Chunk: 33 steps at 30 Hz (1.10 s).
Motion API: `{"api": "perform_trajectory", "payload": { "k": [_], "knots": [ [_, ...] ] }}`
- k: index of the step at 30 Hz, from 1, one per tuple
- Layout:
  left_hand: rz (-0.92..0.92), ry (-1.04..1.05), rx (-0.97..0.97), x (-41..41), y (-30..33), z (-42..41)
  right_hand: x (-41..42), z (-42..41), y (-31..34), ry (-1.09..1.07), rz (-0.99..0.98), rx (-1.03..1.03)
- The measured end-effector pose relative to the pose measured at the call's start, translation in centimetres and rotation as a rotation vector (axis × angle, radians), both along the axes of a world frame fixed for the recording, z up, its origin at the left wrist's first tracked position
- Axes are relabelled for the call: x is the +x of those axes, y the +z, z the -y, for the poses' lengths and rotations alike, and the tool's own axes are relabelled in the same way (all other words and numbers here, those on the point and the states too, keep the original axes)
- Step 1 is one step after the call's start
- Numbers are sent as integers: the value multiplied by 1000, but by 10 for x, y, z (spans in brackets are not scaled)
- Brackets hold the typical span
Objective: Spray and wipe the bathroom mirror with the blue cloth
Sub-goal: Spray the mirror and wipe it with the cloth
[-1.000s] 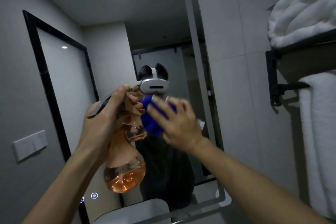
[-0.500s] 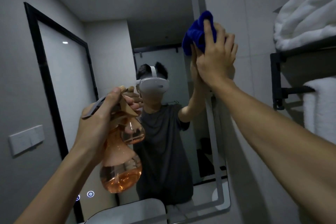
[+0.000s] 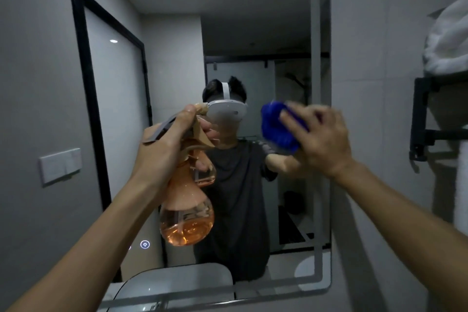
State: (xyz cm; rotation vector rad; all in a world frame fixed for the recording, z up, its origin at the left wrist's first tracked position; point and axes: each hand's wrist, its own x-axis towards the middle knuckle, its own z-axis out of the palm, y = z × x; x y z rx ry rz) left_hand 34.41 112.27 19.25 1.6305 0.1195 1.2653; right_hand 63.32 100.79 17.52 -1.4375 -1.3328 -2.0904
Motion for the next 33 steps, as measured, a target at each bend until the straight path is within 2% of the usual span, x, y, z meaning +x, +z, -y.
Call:
{"api": "perform_trajectory", "payload": {
  "k": [4,6,8,14,17,20,22,28,30,33],
  "knots": [
    [5,27,15,-14,0,-12,-22,-13,87,-37,-492,421],
    [12,31,19,-20,0,-18,-48,-33,101,-23,-631,523],
    [17,44,11,-24,0,-24,-68,-48,88,24,-593,453],
    [15,45,0,-27,1,-27,-72,-56,-34,38,-94,-127],
    [26,18,-32,-26,-6,-21,-61,-42,-66,73,23,-235],
    [1,8,-44,-28,-15,-16,-50,-33,-49,75,89,-241],
    [-4,22,-40,-31,-18,-16,-44,-32,-20,35,-2,-127],
    [26,48,-51,-47,-15,-28,-65,-36,72,5,-583,293],
    [21,56,-46,-52,-15,-32,-78,-46,72,12,-676,358],
    [27,66,-66,-60,-18,-39,-89,-56,45,1,-668,323]
  ]
}}
